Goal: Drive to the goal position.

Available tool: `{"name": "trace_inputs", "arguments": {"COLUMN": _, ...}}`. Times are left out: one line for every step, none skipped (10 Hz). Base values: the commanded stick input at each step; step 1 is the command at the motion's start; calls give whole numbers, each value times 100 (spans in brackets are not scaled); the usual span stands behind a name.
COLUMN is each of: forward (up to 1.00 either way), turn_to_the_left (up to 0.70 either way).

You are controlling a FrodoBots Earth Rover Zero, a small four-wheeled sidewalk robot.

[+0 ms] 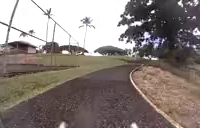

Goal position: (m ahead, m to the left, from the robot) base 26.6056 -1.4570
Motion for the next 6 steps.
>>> {"name": "trace_inputs", "arguments": {"forward": 85, "turn_to_the_left": 0}}
{"name": "trace_inputs", "arguments": {"forward": 85, "turn_to_the_left": 0}}
{"name": "trace_inputs", "arguments": {"forward": 85, "turn_to_the_left": 0}}
{"name": "trace_inputs", "arguments": {"forward": 85, "turn_to_the_left": 0}}
{"name": "trace_inputs", "arguments": {"forward": 85, "turn_to_the_left": 0}}
{"name": "trace_inputs", "arguments": {"forward": 85, "turn_to_the_left": 0}}
